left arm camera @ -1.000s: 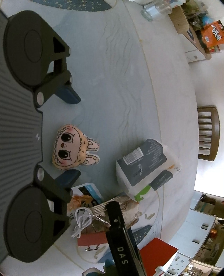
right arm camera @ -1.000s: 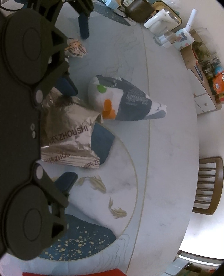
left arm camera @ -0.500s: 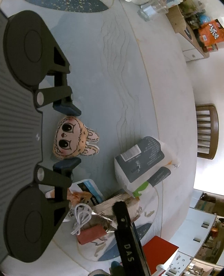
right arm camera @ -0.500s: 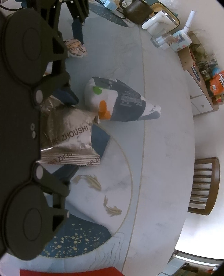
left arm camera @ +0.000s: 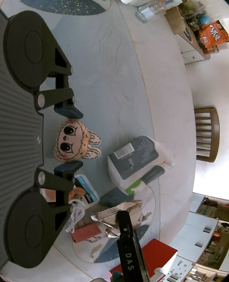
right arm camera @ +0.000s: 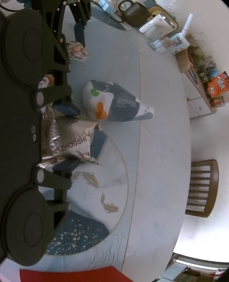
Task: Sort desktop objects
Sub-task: 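Carry the bunny plush and silver foil bag over the red box with both tools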
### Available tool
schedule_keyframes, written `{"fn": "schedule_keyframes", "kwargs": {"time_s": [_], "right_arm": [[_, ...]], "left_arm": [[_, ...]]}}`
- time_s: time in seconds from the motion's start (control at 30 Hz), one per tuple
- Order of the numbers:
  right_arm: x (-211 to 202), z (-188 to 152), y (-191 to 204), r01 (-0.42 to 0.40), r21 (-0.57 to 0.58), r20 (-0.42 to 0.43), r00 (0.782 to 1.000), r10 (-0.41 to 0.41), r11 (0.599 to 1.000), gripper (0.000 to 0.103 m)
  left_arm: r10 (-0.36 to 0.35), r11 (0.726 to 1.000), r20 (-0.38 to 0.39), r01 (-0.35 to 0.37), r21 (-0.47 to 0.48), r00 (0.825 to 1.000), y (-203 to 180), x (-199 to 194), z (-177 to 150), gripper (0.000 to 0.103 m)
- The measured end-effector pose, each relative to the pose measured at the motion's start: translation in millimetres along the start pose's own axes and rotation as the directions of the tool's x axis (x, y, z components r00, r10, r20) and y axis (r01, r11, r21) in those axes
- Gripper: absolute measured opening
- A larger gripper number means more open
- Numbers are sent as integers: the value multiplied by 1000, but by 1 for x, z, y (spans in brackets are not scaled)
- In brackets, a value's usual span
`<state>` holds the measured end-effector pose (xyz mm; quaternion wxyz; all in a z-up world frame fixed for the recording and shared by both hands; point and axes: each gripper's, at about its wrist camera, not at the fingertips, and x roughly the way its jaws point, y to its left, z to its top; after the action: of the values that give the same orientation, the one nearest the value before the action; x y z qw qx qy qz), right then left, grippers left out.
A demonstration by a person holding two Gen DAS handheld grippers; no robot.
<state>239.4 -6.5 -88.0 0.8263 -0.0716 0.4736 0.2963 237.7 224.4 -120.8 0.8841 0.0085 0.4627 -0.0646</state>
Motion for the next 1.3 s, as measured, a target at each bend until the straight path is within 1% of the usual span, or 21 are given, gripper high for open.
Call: {"fn": "schedule_keyframes", "kwargs": {"time_s": [0.3, 0.6, 0.73, 1.3], "right_arm": [[-26, 2, -16, -1, 29, 37, 999, 0, 1000, 52], [-54, -5, -45, 8, 76, 67, 998, -13, 997, 52], [-68, -9, -61, 13, 95, 84, 996, -21, 995, 52], [-139, -18, -129, -11, 138, 177, 984, -14, 990, 52]], "left_arm": [[-26, 1000, 29, 26, 18, 999, -25, -13, 19, 51], [-65, 996, 51, 61, 69, 997, -68, -20, 41, 51], [-79, 993, 61, 74, 89, 995, -92, -22, 48, 51], [-160, 973, 103, 139, 182, 982, -197, -29, 80, 51]]}}
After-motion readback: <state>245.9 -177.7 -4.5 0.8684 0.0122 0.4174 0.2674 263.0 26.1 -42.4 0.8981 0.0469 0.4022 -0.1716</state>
